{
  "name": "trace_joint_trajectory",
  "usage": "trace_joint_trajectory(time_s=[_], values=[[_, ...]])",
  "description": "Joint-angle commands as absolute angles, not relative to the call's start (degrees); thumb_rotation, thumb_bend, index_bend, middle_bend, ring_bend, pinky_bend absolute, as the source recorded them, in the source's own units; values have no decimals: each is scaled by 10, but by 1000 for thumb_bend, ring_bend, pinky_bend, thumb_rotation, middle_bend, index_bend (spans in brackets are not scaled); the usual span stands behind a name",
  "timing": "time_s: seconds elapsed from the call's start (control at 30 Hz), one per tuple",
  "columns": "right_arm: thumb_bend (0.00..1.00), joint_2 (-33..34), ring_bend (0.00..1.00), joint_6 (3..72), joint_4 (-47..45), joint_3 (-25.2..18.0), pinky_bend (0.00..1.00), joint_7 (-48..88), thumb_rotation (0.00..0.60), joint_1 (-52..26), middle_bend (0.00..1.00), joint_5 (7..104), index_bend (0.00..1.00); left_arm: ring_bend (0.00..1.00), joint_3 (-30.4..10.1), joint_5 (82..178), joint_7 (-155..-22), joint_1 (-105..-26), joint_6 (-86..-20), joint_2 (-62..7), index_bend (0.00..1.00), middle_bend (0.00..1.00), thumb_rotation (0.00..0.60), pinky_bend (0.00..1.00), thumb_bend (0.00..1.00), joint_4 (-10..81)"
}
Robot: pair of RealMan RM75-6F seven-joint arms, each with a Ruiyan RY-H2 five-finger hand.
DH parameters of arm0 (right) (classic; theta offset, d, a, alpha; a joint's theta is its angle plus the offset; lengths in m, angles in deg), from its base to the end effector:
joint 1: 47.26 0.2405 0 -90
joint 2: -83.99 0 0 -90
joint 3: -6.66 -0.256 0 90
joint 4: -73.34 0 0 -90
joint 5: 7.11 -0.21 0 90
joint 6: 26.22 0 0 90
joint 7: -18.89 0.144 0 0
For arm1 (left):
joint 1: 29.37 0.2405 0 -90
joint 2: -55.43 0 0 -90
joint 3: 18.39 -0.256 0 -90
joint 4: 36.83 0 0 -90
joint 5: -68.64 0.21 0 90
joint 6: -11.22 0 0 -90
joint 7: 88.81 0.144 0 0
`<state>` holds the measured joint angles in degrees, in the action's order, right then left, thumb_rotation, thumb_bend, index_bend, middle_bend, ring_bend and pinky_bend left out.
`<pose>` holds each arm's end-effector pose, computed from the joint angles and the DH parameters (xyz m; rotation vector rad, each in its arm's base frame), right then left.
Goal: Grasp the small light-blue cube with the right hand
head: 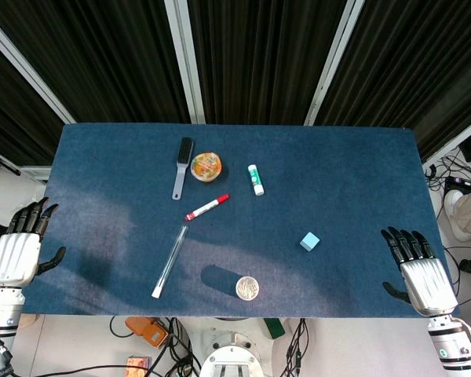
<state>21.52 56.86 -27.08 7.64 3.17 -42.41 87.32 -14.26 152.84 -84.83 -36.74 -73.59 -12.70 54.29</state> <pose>-0.2717 -0.1623 0.1362 1.6233 -0.7655 0.8117 -0.3031 0.1989 0.1425 -1.3808 -0.8650 -0.9206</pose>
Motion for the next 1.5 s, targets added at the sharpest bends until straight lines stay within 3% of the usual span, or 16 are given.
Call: trace_joint_trajectory(time_s=[0.03,0.6,1.07,1.5], values=[[254,215,170,569,-271,76,157,32,600,-424,149,873,91,0,-143,1528,-848,-367,-736,-127,97,0,600,89,261,543],[254,209,173,550,-241,66,158,83,600,-414,149,847,104,0,-144,1528,-848,-362,-743,-127,97,0,600,89,261,550],[254,125,212,464,-85,55,169,240,600,-350,211,832,219,0,-141,1524,-846,-359,-747,-127,97,0,600,89,263,553],[254,26,222,405,6,38,169,264,600,-297,251,810,335,0,-140,1521,-843,-359,-744,-126,97,0,600,89,263,552]])
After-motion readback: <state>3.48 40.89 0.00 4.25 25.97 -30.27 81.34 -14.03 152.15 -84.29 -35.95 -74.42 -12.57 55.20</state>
